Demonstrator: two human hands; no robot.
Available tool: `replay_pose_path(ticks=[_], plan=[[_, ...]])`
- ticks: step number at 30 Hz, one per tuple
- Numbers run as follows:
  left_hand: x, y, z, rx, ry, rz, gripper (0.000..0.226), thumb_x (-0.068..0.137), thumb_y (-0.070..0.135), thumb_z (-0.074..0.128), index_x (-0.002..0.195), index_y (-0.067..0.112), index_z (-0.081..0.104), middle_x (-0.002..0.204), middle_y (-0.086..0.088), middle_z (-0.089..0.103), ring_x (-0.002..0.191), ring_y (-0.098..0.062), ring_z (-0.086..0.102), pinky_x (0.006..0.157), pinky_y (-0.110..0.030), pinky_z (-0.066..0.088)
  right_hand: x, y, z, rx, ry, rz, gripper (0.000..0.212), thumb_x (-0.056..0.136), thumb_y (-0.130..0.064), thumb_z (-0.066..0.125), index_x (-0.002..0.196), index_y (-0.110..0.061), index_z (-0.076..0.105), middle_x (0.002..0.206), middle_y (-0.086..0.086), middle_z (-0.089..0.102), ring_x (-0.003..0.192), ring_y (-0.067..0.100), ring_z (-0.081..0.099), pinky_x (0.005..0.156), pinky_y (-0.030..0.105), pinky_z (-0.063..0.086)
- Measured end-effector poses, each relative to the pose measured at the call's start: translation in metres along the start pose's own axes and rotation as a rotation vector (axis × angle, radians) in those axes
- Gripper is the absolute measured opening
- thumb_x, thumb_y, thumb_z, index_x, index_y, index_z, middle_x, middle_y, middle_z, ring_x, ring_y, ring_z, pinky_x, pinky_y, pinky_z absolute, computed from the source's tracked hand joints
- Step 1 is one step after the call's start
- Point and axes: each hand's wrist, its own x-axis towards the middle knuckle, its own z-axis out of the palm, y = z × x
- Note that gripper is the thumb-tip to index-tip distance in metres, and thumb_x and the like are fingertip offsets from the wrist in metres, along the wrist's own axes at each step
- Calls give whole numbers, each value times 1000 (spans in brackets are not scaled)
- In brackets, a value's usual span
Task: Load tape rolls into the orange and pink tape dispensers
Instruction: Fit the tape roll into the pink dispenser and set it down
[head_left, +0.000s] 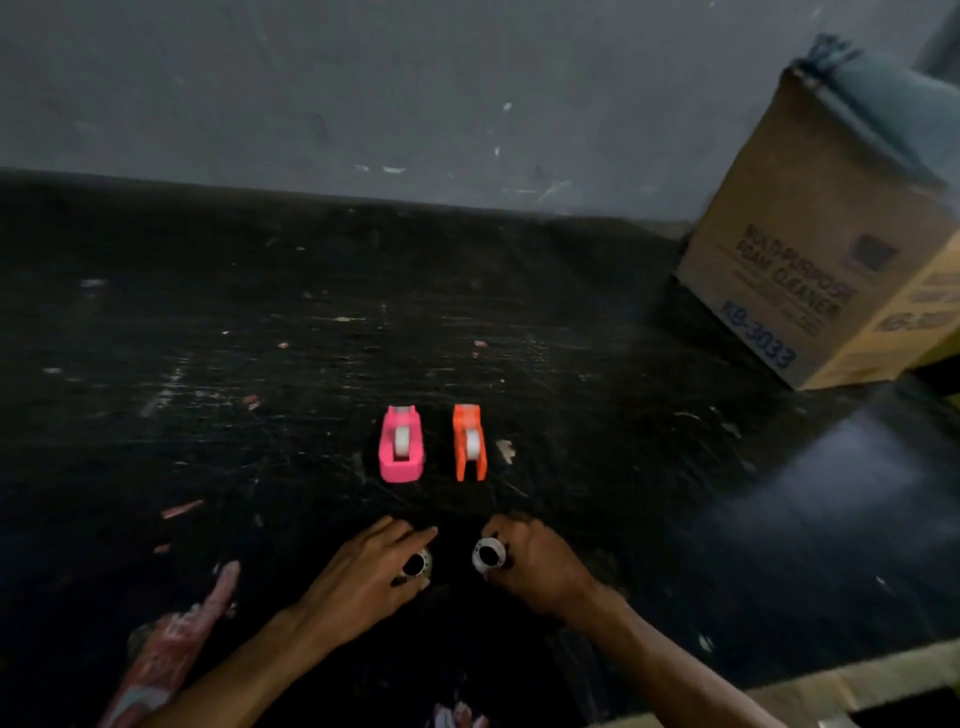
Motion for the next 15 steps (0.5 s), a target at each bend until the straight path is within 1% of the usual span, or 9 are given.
replay_pose_path(ticks=[2,4,6,8,12,15], plan=[[-14,-20,-17,63,31,-60,55,75,31,73,126,17,58,106,-1,68,100,-19,63,86,-27,53,20,-24,4,8,5,-97,27,76,-23,67,101,-19,57,113,8,62,102,30,61,85,41,53],[-24,-43,-34,140,60,-135,55,72,30,75,123,16,60,102,-1,69,98,-20,65,83,-25,54,43,-48,8,2,26,-200,27,75,-21,68,101,-18,59,112,8,62,104,28,59,87,38,51],[-31,-65,-52,159,74,-251,56,79,32,69,131,18,52,112,-1,65,108,-21,59,92,-26,49,70,-72,13,-54,59,-317,30,75,-22,68,104,-17,60,114,9,60,108,28,54,92,36,46],[-32,-85,-65,151,61,-343,56,86,34,60,138,20,42,125,0,58,119,-20,49,100,-28,41,96,-94,16,-125,91,-386,35,76,-25,68,108,-17,59,117,9,55,111,28,48,96,37,38],[-19,-113,-84,199,60,-440,57,88,33,56,140,19,37,130,-3,54,123,-21,45,103,-30,37,143,-120,21,-260,100,-453,38,74,-29,69,108,-16,58,121,7,48,116,29,40,101,41,27],[-5,-123,-86,180,56,-485,59,87,32,58,140,18,36,133,-6,53,124,-24,44,103,-33,38,165,-124,26,-311,72,-443,39,73,-31,70,108,-16,59,126,7,47,119,29,38,101,42,25]])
